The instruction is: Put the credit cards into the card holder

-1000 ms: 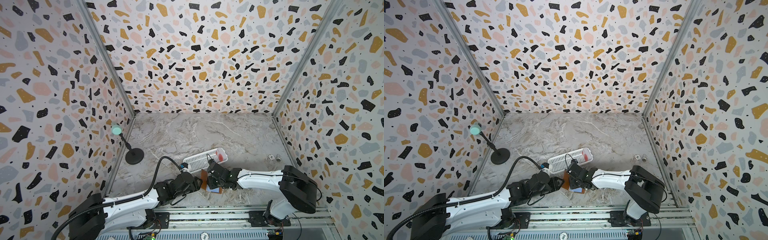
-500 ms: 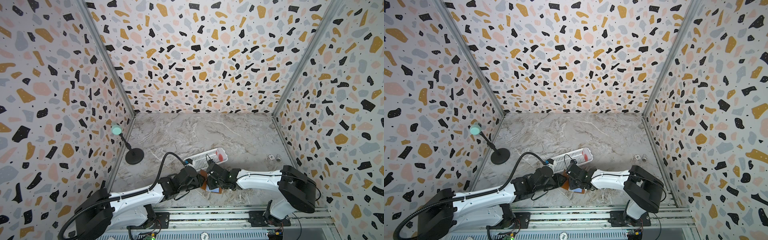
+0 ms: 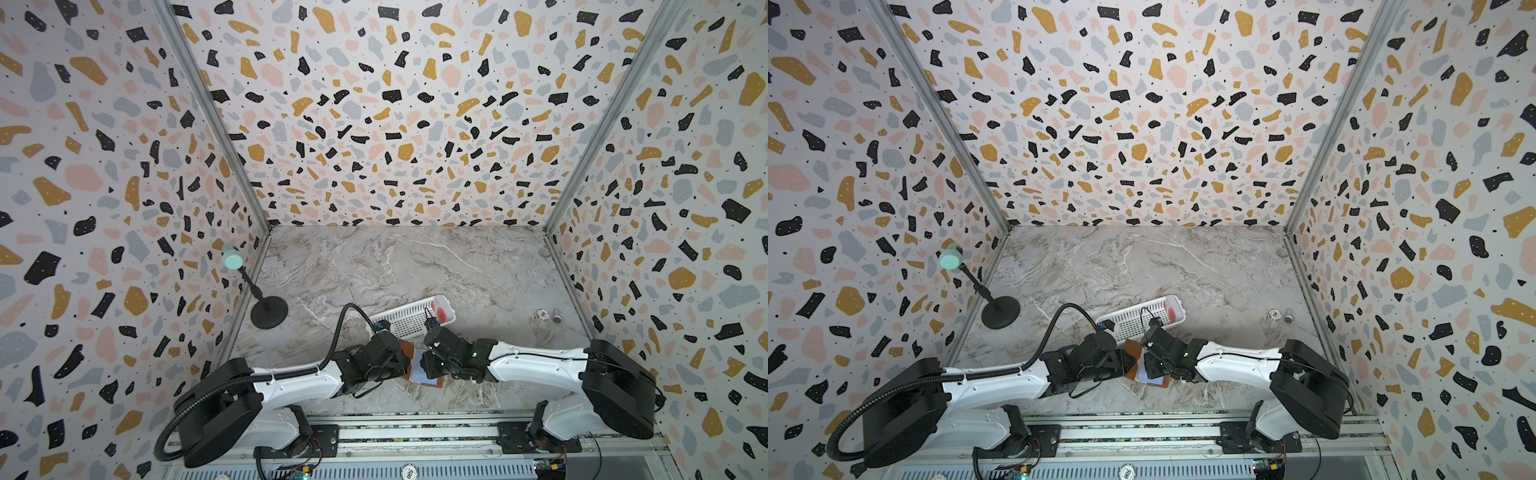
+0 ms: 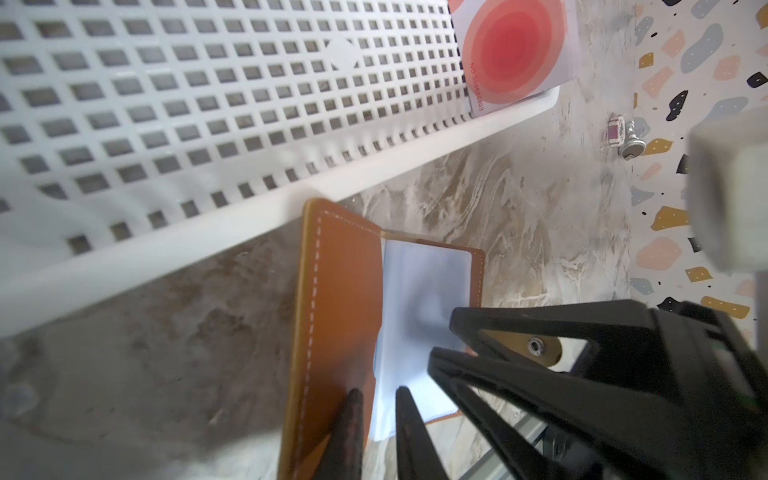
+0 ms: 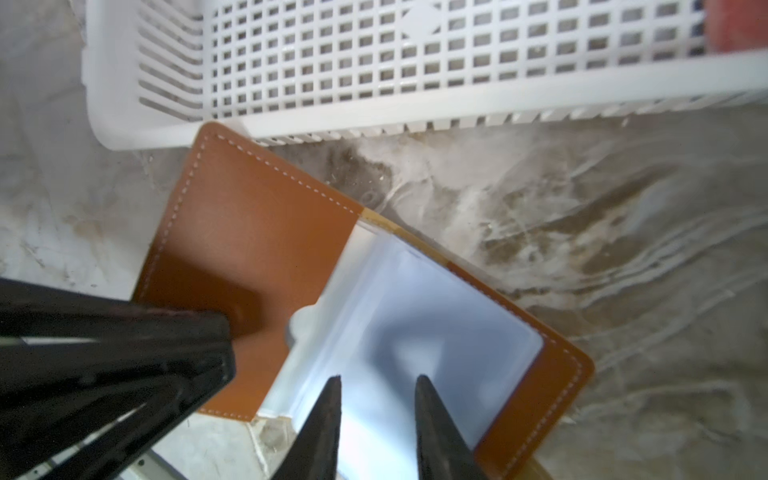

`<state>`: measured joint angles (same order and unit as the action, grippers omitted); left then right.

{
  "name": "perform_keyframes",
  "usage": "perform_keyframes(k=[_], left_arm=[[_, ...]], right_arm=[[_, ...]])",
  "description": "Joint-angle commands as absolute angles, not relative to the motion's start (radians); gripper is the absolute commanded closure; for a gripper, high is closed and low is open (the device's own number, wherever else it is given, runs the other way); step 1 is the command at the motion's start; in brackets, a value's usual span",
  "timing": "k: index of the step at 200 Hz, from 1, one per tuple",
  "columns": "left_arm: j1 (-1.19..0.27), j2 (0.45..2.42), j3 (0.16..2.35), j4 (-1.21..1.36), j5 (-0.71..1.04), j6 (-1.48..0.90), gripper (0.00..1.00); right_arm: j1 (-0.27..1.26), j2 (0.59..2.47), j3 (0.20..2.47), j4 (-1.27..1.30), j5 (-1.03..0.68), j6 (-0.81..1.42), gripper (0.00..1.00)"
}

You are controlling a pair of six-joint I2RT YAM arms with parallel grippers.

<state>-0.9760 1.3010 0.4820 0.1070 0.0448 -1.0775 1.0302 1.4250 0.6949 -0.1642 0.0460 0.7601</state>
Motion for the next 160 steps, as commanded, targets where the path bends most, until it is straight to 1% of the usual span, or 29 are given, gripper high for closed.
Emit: perform_keyframes(k=[1, 37, 57, 104, 160], left_arm=[[-0.971, 1.321, 0.45, 0.163, 0.052, -1.061, 0.83], [-0.972, 1.355, 0.43, 0.2, 0.06, -1.054, 0.83], [-0.985, 1.364, 0.397, 0.244, 0.073, -1.087, 0.83], [-1.052, 1.356, 0.356, 0.32, 0.032, -1.179, 0.83], [-1.126, 1.363, 0.368, 0.348, -0.013, -1.248, 0.83]], right_arm=[[1.01, 1.395, 0.671, -0.211, 0.05, 0.75, 0.71], [0.996, 1.398, 0.651, -0.248, 0.068, 0.758, 0.73], [0.98, 1.409, 0.64, -0.249, 0.071, 0.759, 0.75], [0.95, 1.455, 0.67, -0.231, 0.062, 0.72, 0.76], [0.932, 1.474, 0.681, -0.216, 0.059, 0.685, 0.77]])
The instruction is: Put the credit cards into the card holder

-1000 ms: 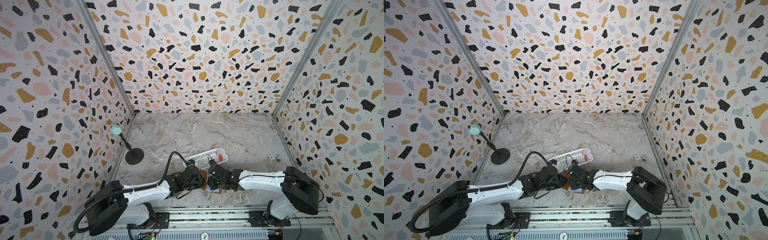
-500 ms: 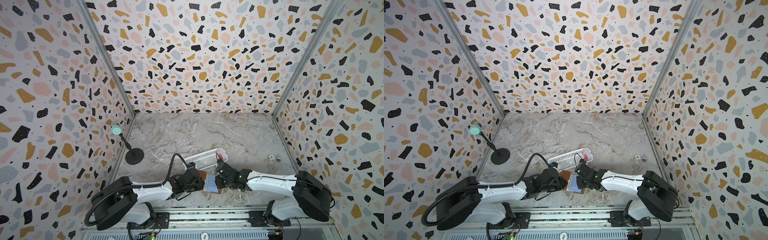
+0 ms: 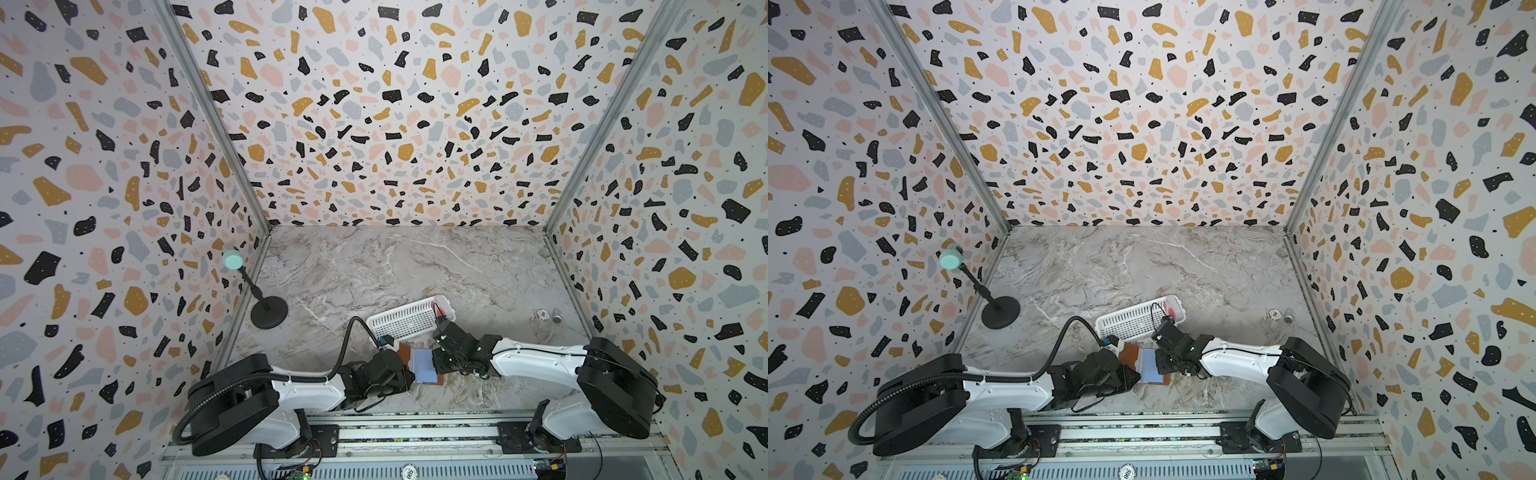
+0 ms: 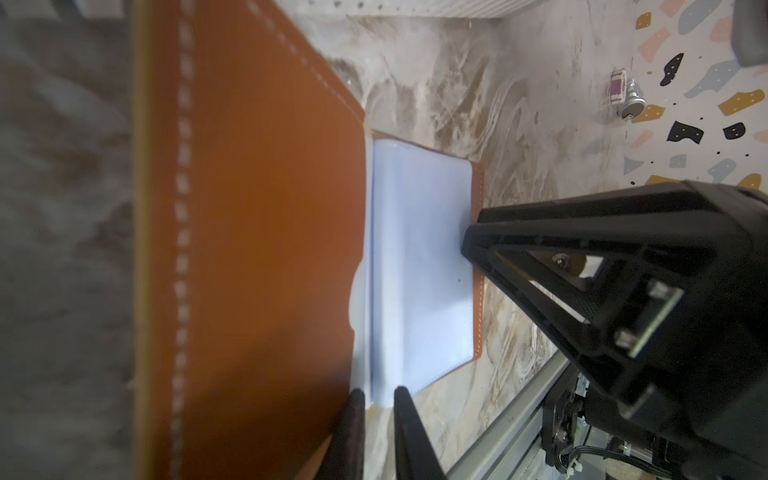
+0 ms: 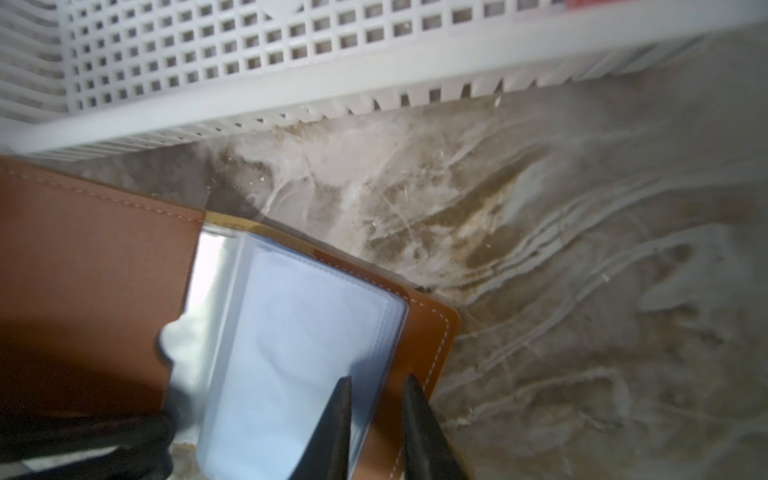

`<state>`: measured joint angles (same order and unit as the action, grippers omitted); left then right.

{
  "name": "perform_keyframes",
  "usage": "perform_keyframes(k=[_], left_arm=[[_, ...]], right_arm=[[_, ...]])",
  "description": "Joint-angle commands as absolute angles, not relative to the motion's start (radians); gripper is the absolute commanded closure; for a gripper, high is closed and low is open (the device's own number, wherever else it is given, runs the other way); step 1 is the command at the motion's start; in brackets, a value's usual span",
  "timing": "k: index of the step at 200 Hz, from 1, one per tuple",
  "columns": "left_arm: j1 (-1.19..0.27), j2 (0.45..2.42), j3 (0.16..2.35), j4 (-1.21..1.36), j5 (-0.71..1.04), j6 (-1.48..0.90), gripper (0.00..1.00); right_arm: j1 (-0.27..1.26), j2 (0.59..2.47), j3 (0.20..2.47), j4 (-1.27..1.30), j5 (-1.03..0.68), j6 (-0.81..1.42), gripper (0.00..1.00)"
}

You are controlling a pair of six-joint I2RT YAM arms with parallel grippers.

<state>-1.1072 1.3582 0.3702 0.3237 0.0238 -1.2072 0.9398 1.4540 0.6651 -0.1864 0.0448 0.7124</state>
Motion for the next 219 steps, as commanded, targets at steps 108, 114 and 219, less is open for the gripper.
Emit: perform_keyframes(k=[108, 114, 219], left_arm=[[-0.951, 1.313, 0.559, -0.002, -0.033, -0.987, 0.7], [-0.952, 1.324, 0.571, -0.016, -0.039, -0.975, 0.7], [-1.056, 1.393, 0.509, 0.117, -0.035, -1.094, 0.7]], right_arm=[[0.933, 1.435, 0.613, -0.165, 0.031, 0.634, 0.79], [0.935, 1.43, 0.609, -0.165, 0.032, 0.632, 0.79], [0.937, 1.348, 0.555, -0.192, 0.035, 0.628, 0.81]])
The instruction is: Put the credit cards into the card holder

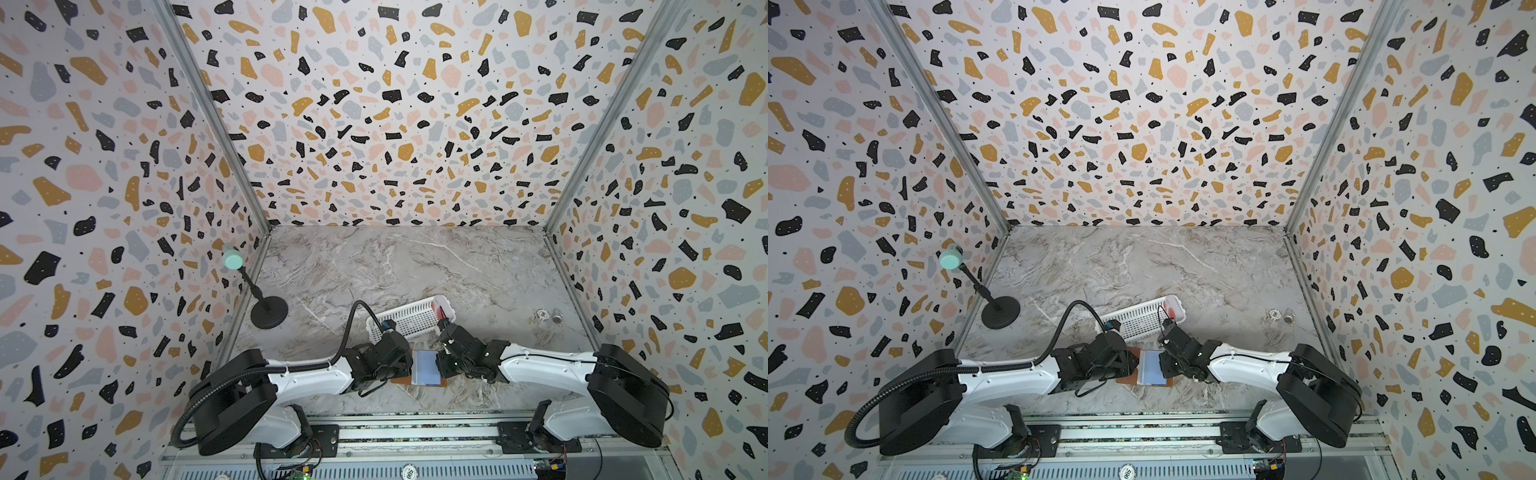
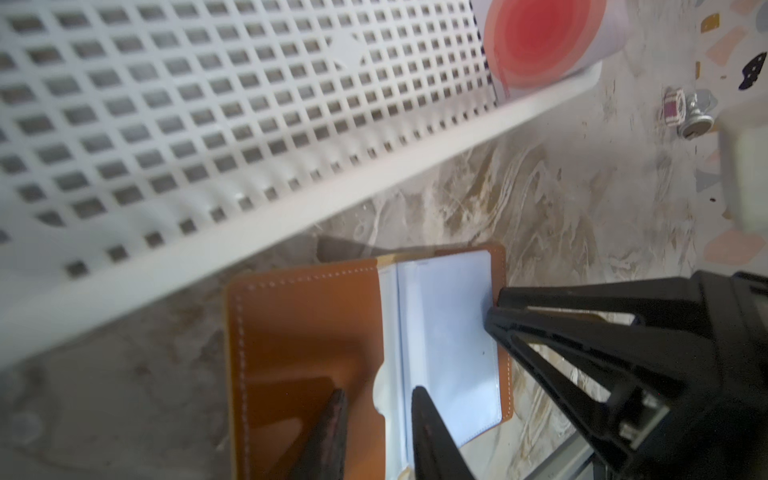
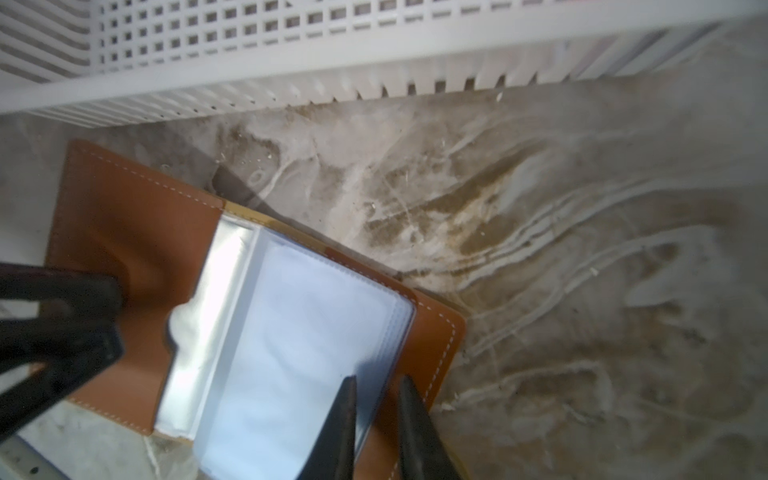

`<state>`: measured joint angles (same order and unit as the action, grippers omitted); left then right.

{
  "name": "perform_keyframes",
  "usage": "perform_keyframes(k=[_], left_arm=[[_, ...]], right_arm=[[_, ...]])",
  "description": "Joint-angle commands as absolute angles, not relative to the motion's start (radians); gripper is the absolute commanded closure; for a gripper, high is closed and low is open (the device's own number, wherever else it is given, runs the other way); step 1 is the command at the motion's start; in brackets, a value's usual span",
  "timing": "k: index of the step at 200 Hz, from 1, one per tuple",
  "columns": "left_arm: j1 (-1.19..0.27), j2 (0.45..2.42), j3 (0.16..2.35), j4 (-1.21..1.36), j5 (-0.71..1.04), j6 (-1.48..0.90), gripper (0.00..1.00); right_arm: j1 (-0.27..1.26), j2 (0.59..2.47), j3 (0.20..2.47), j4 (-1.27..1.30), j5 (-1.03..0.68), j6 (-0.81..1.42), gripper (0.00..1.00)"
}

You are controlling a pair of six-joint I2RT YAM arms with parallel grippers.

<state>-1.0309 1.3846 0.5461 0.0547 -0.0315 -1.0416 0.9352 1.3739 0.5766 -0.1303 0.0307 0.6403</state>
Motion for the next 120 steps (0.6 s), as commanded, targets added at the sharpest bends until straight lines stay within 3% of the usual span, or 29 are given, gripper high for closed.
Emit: perform_keyframes(k=[1, 120], left_arm=[[-1.057, 1.394, 0.507, 0.119, -0.035, -1.095, 0.7], [-1.122, 1.455, 0.484, 0.216, -0.024, -1.173, 0.72]], right_arm=[[0.936, 1.348, 0.554, -0.192, 0.035, 0.627, 0.81], [0.931, 1.362, 0.595, -0.204, 0.079, 0.64, 0.81]])
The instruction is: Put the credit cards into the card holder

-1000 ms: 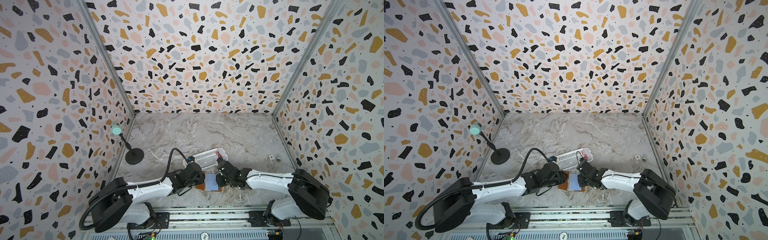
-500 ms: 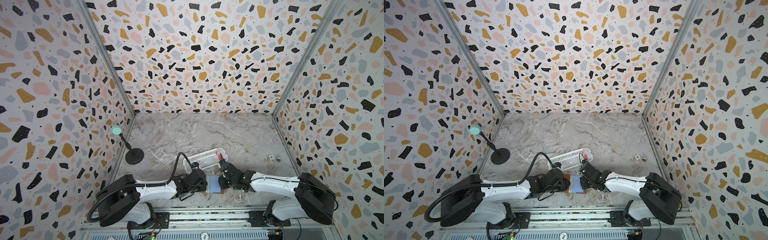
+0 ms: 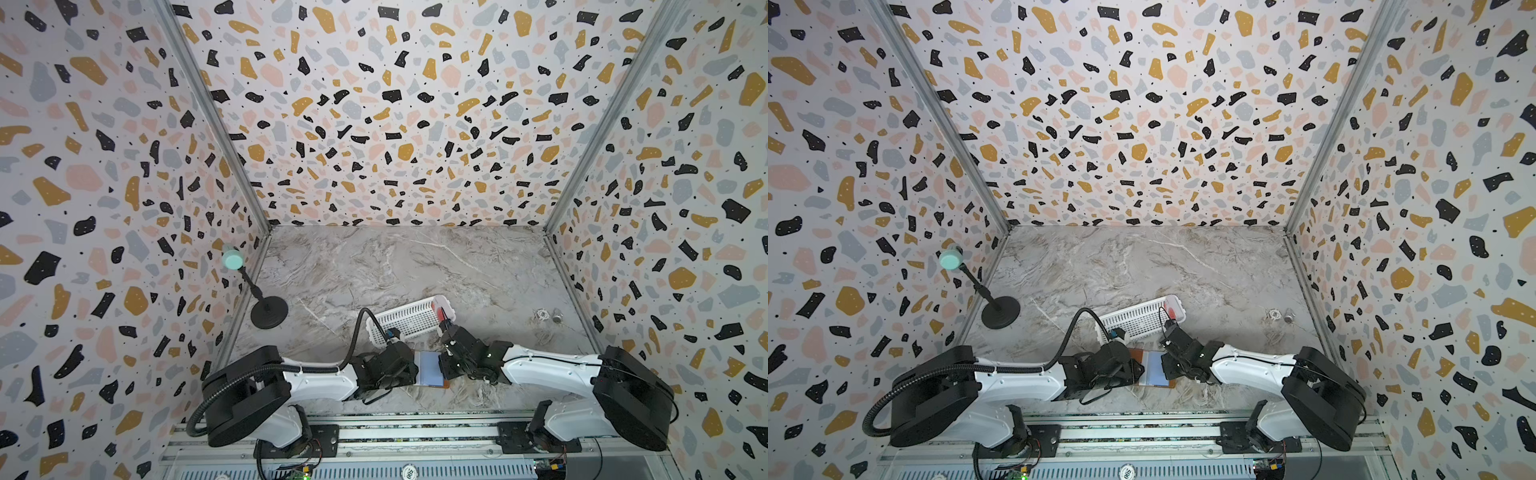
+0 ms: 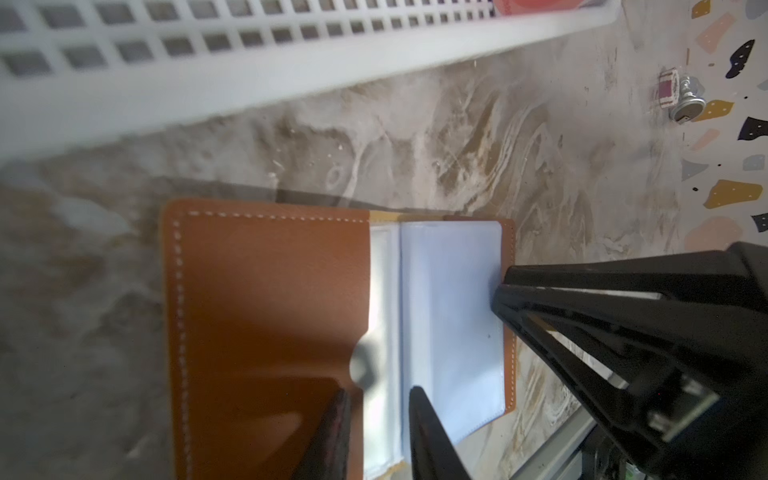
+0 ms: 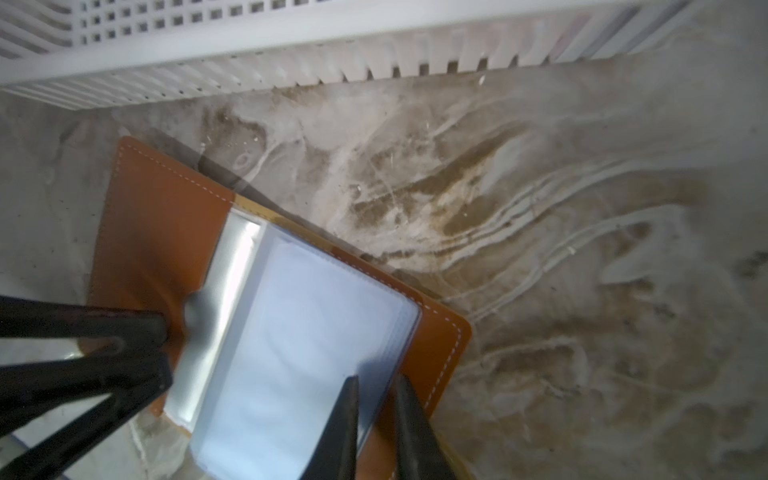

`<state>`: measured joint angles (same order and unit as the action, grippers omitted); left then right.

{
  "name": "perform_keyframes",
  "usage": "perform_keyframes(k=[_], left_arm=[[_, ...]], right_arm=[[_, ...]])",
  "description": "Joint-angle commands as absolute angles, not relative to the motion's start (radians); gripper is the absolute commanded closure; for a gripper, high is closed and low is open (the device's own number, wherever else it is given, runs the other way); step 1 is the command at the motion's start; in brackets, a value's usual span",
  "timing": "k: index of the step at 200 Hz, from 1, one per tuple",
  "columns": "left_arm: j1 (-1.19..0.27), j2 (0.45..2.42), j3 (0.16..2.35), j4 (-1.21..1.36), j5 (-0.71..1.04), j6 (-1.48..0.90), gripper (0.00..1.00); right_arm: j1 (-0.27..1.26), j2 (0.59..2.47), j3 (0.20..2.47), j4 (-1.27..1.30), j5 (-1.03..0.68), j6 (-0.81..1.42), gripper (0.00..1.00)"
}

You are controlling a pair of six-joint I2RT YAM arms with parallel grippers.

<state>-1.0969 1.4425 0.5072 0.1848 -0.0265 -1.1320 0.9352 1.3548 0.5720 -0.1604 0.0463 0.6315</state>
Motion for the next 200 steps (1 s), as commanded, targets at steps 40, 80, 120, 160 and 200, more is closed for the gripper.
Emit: perform_keyframes(k=[40, 80, 120, 160, 200], left_arm=[[-1.137, 1.431, 0.481, 0.21, -0.037, -1.186, 0.72], [-1.131, 1.435, 0.536, 0.153, -0.047, -1.144, 0.72], [-1.101, 1.416, 0.575, 0.098, -0.054, -1.106, 0.72], [-1.056, 1.415, 0.589, 0.072, -0.029, -1.057, 0.71], [-1.055, 1.439, 0.599, 0.06, -0.02, -1.045, 0.7]], right_arm=[[0.923, 1.336, 0.601, -0.217, 0.088, 0.635, 0.79], [0.918, 1.282, 0.597, -0.209, 0.076, 0.623, 0.79], [0.934, 1.229, 0.594, -0.185, 0.024, 0.632, 0.8], [0.948, 1.22, 0.572, -0.181, 0.024, 0.658, 0.8], [0.95, 1.228, 0.557, -0.185, 0.015, 0.675, 0.8]])
